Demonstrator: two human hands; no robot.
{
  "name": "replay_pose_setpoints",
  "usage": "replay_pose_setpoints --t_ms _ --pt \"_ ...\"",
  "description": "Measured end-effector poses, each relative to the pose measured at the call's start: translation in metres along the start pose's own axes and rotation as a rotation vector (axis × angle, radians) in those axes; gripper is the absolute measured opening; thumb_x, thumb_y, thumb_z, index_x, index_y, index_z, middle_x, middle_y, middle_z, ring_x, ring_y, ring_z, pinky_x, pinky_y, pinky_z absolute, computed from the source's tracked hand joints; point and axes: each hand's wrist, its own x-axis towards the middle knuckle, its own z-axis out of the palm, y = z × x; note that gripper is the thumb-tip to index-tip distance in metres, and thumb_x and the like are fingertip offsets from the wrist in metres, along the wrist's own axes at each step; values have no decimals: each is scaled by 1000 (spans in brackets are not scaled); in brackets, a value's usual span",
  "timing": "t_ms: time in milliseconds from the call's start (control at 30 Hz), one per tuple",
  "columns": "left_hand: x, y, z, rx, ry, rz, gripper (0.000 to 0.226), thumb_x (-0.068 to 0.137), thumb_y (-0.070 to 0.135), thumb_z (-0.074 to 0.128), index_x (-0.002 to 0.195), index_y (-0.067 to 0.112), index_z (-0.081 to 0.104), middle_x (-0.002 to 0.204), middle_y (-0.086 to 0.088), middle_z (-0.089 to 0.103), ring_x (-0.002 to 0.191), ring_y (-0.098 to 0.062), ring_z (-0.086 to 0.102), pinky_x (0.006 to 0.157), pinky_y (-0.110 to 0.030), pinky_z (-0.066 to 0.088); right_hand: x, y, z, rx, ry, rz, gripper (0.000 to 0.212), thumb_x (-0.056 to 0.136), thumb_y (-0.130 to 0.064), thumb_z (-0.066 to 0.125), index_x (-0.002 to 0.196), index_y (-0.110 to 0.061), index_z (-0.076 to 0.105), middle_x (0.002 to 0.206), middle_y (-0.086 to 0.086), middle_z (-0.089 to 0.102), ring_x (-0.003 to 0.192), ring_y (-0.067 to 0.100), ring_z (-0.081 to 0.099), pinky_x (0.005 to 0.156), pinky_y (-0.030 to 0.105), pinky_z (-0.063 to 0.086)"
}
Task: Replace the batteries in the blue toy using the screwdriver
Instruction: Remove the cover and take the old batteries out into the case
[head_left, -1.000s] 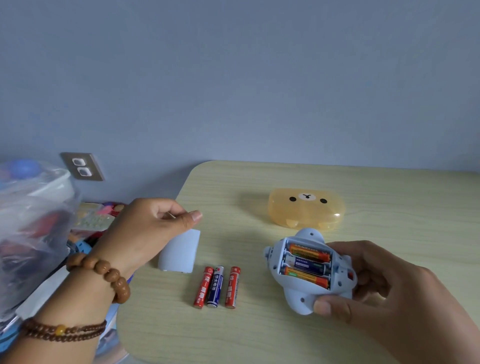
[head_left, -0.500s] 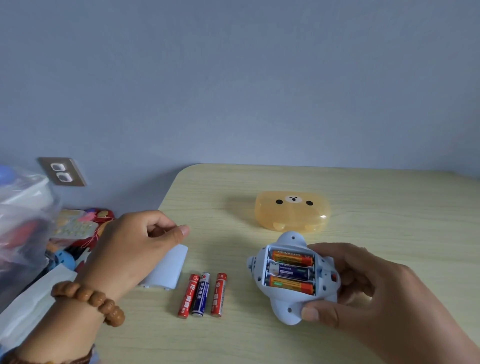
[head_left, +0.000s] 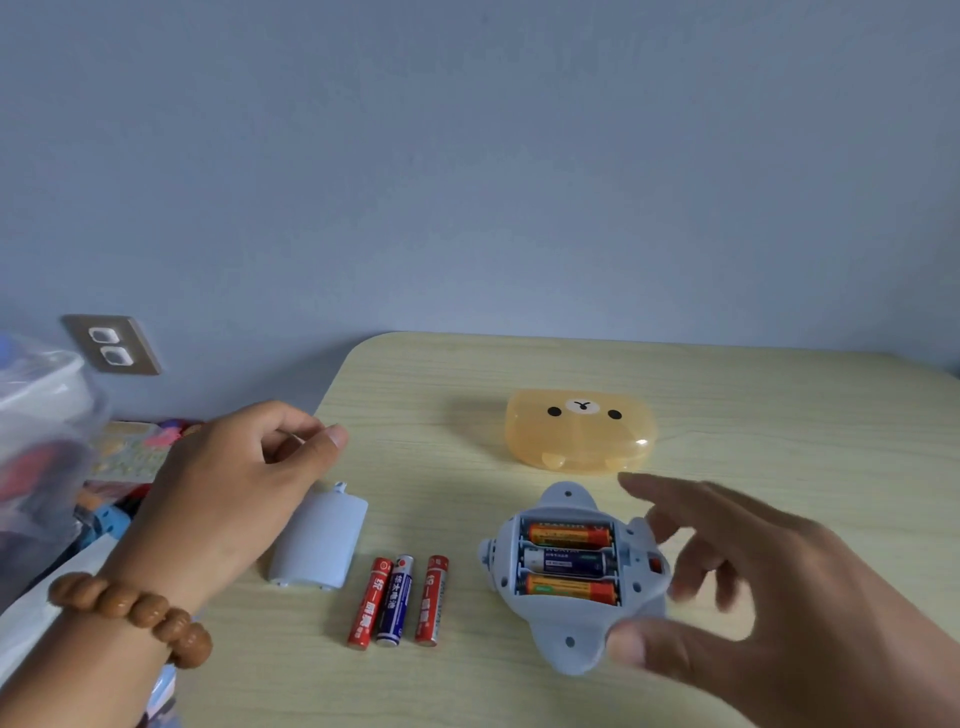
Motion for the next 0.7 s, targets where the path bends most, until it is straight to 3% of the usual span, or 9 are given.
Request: replay_pose_setpoints --t_ms 100,167,233,300,400,567,633,700 --pt "-1 14 -8 -44 26 55 15 85 45 72 82 31 72 78 21 72 78 -13 69 79 -39 54 14 5 -17 -128 223 -79 58 76 -83 44 124 -52 56 102 -30 64 89 -12 60 56 8 45" --pt "0 29 -12 -90 11 116 15 83 47 73 85 32 73 80 17 74 76 -10 69 76 -36 54 38 11 -27 -201 276 -94 50 83 -67 54 129 -47 56 114 -27 62 95 -11 56 70 10 41" --pt "2 47 -12 -145 -47 187 24 78 55 75 88 33 72 84 11 75 78 -8 70 75 -32 54 70 17 -30 -295 121 -89 65 80 -60 63 141 -46 43 143 -22 48 121 -6 45 95 21 40" --pt "5 63 -7 -184 -126 245 36 70 61 75 93 32 71 88 9 74 81 -6 70 78 -28 55 95 21 -25 -290 -59 -69 77 77 -59 71 145 -47 37 152 -21 39 135 2 38 108 27 36" --pt "11 79 8 -110 -273 314 55 64 69 74 107 36 65 100 15 70 90 2 67 84 -26 57 116 24 -13 -238 -159 -51 81 70 -56 80 141 -45 44 140 -22 54 118 4 53 96 26 45" --pt "22 92 33 -25 -490 339 95 64 65 80 144 35 39 136 21 52 115 6 55 103 -29 49 120 25 -17 -116 -76 -97 78 64 -63 79 135 -46 52 124 -27 62 111 -3 58 93 23 47" --pt "24 97 39 -45 -557 325 103 66 59 84 150 36 30 138 25 45 120 4 50 101 -20 44 117 22 -23 -14 -65 -119 79 61 -66 77 133 -46 54 116 -28 64 108 -5 60 93 24 50" --pt "28 96 42 -152 -616 285 105 60 58 86 148 38 34 134 25 52 123 0 56 103 -23 46 114 17 -30 31 -59 -150 80 59 -69 75 133 -46 55 115 -29 65 107 -6 60 95 27 52"
